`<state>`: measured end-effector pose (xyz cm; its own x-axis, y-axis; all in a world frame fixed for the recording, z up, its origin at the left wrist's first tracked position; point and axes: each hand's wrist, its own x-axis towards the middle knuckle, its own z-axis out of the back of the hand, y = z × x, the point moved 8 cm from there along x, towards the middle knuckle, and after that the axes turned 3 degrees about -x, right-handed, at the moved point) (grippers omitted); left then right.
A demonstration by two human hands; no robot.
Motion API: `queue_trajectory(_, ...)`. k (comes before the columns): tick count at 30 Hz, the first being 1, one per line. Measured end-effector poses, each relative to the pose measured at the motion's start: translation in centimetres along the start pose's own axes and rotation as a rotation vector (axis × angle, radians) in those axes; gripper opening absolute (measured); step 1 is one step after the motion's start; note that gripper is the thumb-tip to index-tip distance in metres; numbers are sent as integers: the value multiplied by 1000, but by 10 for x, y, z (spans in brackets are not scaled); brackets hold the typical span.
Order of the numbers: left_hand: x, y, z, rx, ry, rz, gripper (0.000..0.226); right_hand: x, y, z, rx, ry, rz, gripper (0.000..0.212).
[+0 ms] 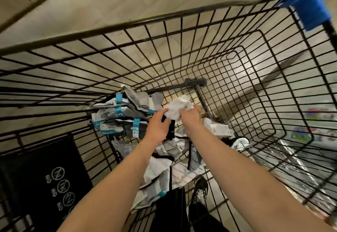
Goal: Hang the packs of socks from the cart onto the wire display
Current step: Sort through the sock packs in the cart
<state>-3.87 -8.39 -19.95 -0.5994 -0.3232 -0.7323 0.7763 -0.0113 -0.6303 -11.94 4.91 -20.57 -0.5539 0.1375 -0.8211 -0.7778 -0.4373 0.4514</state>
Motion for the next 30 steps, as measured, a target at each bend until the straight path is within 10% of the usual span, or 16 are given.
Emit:
queue_trajectory(14, -54, -54, 34, -78, -211, -319, 32, -100, 62, 55, -174, -281, 560, 24)
queue_trajectory(19, -75, -50, 9, -44, 40, -271, 62, -133, 57, 41, -173, -78, 499, 28)
queue_trajectory(30, -120, -39, 53, -322, -127, -184, 46, -191, 63, -9, -183, 364, 607, 21)
